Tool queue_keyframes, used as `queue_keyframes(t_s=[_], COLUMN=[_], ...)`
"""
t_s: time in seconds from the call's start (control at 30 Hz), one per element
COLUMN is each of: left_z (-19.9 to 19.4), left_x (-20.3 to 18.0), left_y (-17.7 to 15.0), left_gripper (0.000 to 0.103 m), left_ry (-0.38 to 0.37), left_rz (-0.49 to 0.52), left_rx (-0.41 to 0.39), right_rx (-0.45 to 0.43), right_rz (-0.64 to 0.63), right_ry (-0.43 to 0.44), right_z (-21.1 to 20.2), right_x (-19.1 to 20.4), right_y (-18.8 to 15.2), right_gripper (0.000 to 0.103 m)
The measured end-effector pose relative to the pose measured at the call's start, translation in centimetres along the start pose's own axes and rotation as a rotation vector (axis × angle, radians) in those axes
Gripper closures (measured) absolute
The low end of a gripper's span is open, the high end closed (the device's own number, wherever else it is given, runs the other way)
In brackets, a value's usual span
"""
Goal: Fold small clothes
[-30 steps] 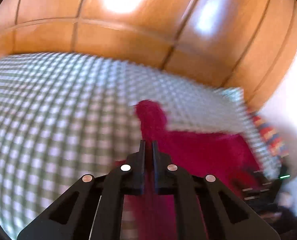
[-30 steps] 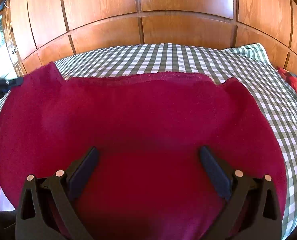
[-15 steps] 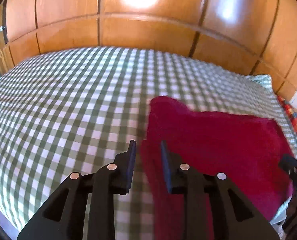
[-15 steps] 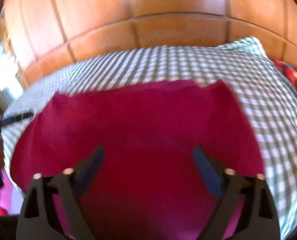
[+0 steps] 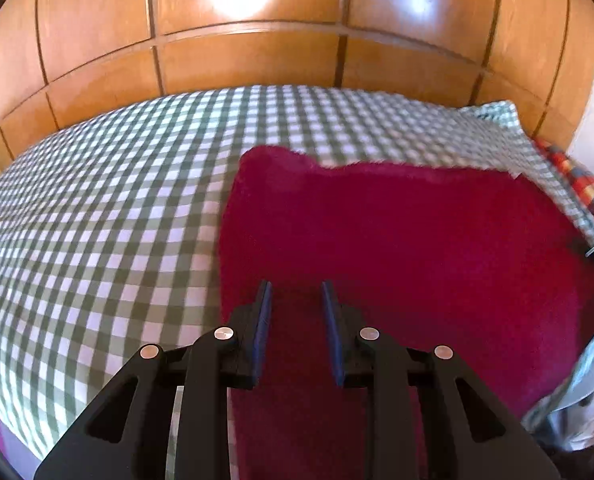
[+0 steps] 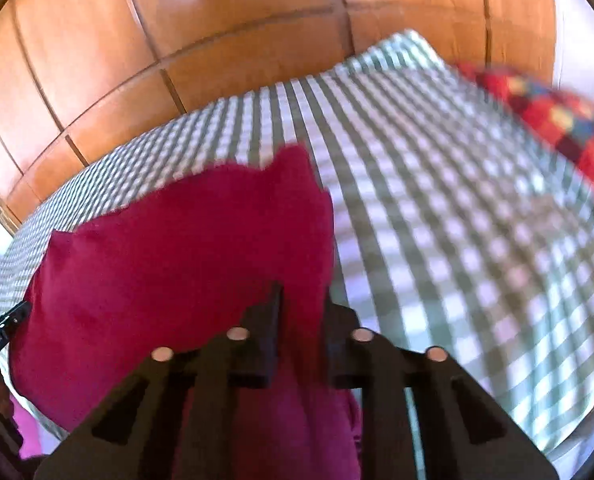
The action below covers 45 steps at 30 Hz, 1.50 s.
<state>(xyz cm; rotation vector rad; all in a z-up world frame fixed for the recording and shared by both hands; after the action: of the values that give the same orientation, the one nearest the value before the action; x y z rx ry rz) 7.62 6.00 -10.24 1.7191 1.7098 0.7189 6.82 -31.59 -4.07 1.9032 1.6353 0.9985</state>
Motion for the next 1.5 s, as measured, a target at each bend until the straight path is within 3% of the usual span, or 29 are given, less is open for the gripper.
queue_keyframes(t_s=[0.07,0.17,0.3,0.4,0.47,0.57,0.63,0.73,0.87,0.9,0.97,1.13,1.5], left_z=[0.8,1.1,0.7,-1.2,-1.8,-2.4,-2.6,-2.6,-2.5,-2.4,-2.2,-1.7,-1.3], left_x=[0.7,0.9,0.8,0.6,0.5,0.2,0.0,-0.4,-0.5,-0.5,-0.4,-0.7,-0.8], left_y=[-0.5,-0.8,-0.6,0.2,0.3,-0.1,-0.3,-0.3,-0.5,-0.5,-0.4,-0.5,-0.7], left_gripper=[0.078,0.078,0.078,0.078,0.078,0.078,0.078,0.078,0.078,0.078,0.062,0.054,0.053], left_ry=[0.001,0.006,0.012,-0.005,0.003,0.007,0.018,0.019,0.030,0.033,0.029,0.024,0.021], left_rz=[-0.023,-0.042,-0.043,-0.067,-0.060,-0.055,-0.043,-0.031,-0.013,-0.010,-0.008,0.009,0.014], left_rx=[0.022,0.013,0.007,-0.040,-0.053,-0.055,-0.062,-0.063,-0.055,-0.053,-0.050,-0.054,-0.051], right_rx=[0.005,0.108,0.083,0.082,0.067,-0.035,-0.059,-0.019,0.059,0.071,0.094,0.117,0.093], right_rz=[0.028,0.014,0.050,0.049,0.045,-0.012,-0.027,-0.077,-0.143,-0.149,-0.175,-0.175,-0.170], right_ry=[-0.009,-0.041,-0.032,-0.067,-0.084,-0.121,-0.066,0.016,0.024,0.017,-0.026,-0.050,-0.043], right_z=[0.5,3.1,2.8,2.4,1.7,-0.3,-0.6,1.1,4.5,4.6,6.3,8.7,8.3], right_x=[-0.9,-1.7,-1.8,-2.4,-2.5,-1.6,0.0,3.5,6.5,6.6,6.3,5.4,5.1], right_y=[0.6,-2.1,-2.5,-2.2,-1.4,1.4,2.4,2.4,0.7,0.0,-0.5,-0.8,-0.4], right_gripper=[0.096,0.095,0.092,0.075,0.056,0.051,0.044,0.044,0.042,0.041,0.041,0.033,0.031])
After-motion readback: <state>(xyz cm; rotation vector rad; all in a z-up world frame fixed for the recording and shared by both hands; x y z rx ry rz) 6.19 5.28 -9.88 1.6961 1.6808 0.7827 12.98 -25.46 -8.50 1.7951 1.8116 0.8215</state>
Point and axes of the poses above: each gripper's, at about its wrist camera, not at the fingertips, and z roughly the way its jaws point, x to its left, y to its top, the point moved 8 cm from there along z, roughly the way its jaws point, and after that the axes turned 9 degrees about -x, right-handed, at the moved point
